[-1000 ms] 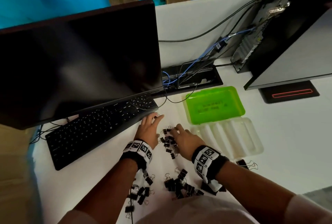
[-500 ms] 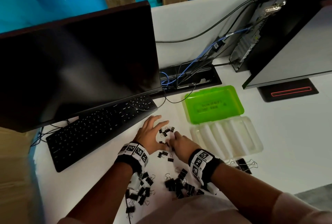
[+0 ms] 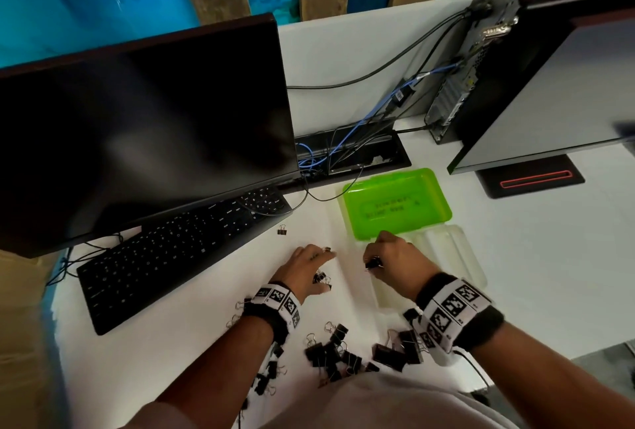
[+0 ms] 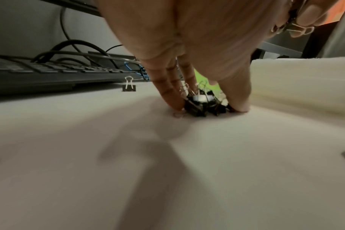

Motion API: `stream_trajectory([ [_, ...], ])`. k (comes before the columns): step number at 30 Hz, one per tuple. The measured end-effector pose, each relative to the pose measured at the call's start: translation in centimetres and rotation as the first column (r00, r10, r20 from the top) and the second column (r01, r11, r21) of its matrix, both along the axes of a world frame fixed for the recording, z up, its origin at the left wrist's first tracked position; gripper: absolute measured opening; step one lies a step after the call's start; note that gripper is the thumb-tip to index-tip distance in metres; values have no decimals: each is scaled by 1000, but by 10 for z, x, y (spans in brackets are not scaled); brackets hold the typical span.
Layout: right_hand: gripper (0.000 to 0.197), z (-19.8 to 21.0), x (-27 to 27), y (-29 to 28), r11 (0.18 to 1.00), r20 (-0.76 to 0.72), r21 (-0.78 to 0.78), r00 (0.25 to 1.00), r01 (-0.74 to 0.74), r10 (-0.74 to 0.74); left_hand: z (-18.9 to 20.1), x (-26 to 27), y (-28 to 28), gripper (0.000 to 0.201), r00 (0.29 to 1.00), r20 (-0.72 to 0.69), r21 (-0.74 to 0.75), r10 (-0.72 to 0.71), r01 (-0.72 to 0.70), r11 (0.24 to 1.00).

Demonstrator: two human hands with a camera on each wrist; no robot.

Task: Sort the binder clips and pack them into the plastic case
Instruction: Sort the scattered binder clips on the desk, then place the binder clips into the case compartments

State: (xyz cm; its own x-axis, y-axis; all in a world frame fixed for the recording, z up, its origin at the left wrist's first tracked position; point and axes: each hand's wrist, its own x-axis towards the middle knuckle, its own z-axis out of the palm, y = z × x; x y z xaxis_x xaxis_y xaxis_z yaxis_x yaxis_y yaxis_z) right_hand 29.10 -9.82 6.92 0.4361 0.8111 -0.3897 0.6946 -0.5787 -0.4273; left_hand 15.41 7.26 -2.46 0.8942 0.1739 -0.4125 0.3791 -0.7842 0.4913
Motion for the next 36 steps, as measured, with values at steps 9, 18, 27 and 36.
stream_trajectory([
  [9, 35, -17, -21, -22, 961, 216, -243, 958, -133, 187, -5, 2, -18, 9, 955, 100, -244, 279, -248, 938],
  [18, 39, -12, -3, -36, 998, 46, 44, 998, 44, -46, 32, 17, -41, 8, 907, 246, -349, 343, -247, 904],
  [27, 42, -11, -2, -66, 988, 35, 35, 988, 152, -153, 45, 59, -99, 8, 896, 321, -301, 308, -212, 930],
  [36, 37, -19, -4, -76, 991, 27, 71, 993, 115, -117, 40, 52, -98, 36, 927, 240, -295, 287, -212, 932],
])
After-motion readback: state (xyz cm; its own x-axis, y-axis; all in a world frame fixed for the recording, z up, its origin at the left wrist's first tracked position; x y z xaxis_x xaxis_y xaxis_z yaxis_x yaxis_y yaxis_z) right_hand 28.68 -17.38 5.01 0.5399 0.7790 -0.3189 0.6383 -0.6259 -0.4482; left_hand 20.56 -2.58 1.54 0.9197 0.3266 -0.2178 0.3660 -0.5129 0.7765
